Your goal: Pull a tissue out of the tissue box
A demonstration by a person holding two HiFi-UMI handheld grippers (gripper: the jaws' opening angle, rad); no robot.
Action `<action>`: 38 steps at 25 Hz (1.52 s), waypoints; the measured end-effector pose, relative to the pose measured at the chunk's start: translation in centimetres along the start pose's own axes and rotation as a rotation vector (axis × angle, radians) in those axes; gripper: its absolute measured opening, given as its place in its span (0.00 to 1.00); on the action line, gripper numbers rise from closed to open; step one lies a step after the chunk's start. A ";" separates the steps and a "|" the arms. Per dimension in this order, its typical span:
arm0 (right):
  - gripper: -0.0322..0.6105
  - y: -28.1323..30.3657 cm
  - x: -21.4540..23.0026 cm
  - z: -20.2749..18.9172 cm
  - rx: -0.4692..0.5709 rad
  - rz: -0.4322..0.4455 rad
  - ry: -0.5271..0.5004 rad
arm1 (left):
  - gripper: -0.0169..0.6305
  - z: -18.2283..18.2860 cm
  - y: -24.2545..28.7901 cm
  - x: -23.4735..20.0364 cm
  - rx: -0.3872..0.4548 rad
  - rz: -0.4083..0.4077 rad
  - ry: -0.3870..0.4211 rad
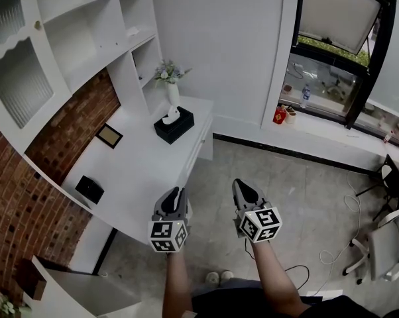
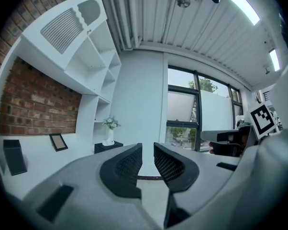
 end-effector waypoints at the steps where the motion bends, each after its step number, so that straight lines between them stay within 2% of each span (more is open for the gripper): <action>1: 0.05 0.0 0.0 -0.1 -0.002 -0.001 0.001 | 0.13 -0.1 -0.1 -0.1 0.001 0.003 -0.002; 9: 0.05 0.3 0.1 -0.8 -0.009 -0.039 0.012 | 0.33 -1.0 -0.4 -1.3 -0.011 -0.002 -0.007; 13: 0.05 0.4 0.0 -0.9 -0.005 -0.060 0.006 | 0.36 -1.1 -0.2 -1.8 -0.010 -0.017 -0.010; 27: 0.05 2.8 2.5 3.1 0.097 -0.107 -0.038 | 0.37 2.6 3.7 -3.7 0.066 -0.034 0.013; 33: 0.05 7.2 4.3 4.2 0.131 -0.088 -0.042 | 0.37 4.0 7.9 -5.8 0.086 -0.025 0.037; 38: 0.05 12.7 6.4 3.6 0.140 -0.056 -0.031 | 0.37 3.8 12.4 -8.3 0.082 -0.002 0.059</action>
Point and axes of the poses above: the fingertips, and each gripper's own axes: y forward along the fingers, x to its right, z out of its top, the point moved 4 cm from there along -y, backward along the fingers, and after that the axes turned 4 degrees about x, right-handed, at the moved point
